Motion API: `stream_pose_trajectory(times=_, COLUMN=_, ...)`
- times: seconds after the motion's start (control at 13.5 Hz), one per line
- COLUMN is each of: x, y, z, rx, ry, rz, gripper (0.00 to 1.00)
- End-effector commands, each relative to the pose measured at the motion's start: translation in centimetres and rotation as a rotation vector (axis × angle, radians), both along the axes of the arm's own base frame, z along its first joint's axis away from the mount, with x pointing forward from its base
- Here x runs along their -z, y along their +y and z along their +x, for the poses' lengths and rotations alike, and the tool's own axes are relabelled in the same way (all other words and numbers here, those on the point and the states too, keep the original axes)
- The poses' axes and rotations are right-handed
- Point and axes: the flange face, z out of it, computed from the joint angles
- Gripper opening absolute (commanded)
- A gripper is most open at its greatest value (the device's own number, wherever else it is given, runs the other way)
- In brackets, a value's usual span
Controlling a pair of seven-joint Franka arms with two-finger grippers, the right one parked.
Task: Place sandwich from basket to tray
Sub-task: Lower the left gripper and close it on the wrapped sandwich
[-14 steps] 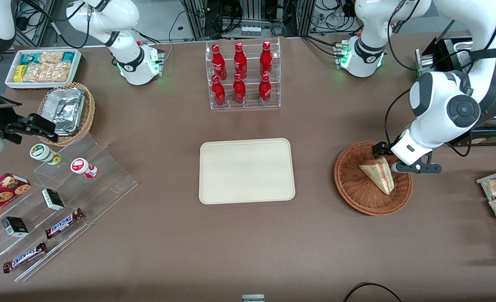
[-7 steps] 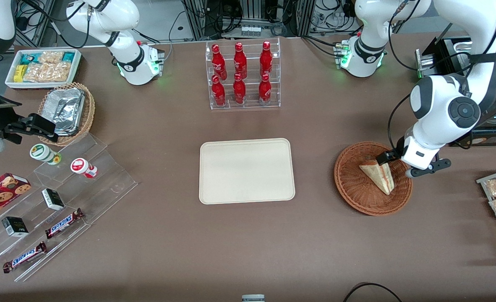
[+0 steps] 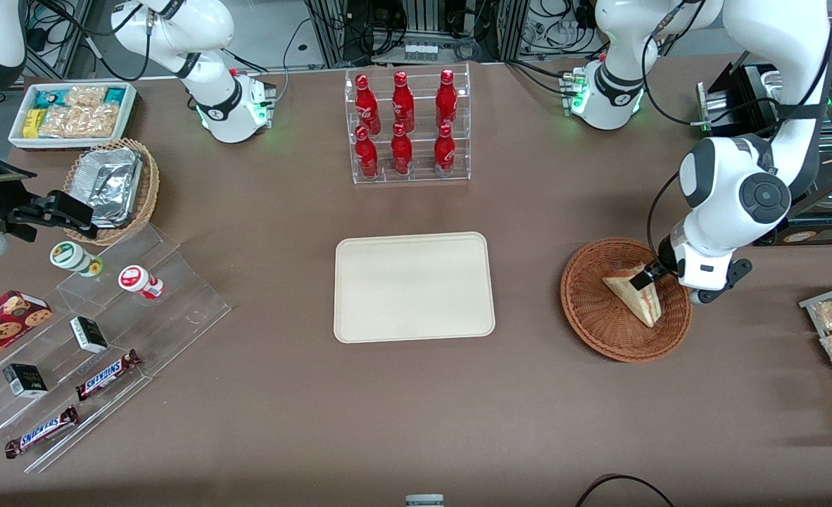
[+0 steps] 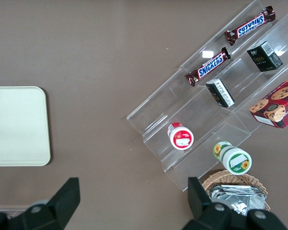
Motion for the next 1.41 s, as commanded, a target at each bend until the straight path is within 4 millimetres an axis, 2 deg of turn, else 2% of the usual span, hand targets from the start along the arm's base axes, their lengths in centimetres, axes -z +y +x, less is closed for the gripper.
stream_pose_trajectory(times=0.0, x=1.5, y=-0.3, z=0.2, rx=-0.04, ry=-0.003, rz=-0.006, gripper=1.0)
stream_pose_trajectory(times=0.59, x=5.7, y=-0.6, z=0.3, rx=-0.051, ry=0.024, rz=-0.01, gripper=1.0)
stream_pose_trajectory(times=0.67, x=5.8, y=-0.6, z=0.2, rx=-0.051, ry=0.027, rz=-0.01, gripper=0.93)
stream_pose_trajectory(times=0.74, x=5.9, y=-0.5, z=0.1, rx=-0.05, ry=0.033, rz=-0.009, gripper=0.66)
stream_pose_trajectory(times=0.81, x=5.8, y=-0.5, z=0.1, rx=-0.052, ry=0.037, rz=-0.008, gripper=0.32)
stream_pose_trajectory(times=0.89, x=5.7, y=-0.5, z=-0.1, rx=-0.048, ry=0.043, rz=-0.008, gripper=0.02)
stream_pose_trajectory(times=1.04, x=5.2, y=-0.4, z=-0.2, rx=-0.034, ry=0.076, rz=-0.004, gripper=0.0)
stream_pose_trajectory(times=1.19, x=3.2, y=-1.0, z=0.6, rx=-0.019, ry=0.095, rz=-0.002, gripper=0.0)
stream_pose_trajectory(times=1.33, x=0.5, y=-2.6, z=2.0, rx=0.009, ry=0.13, rz=0.001, gripper=0.0)
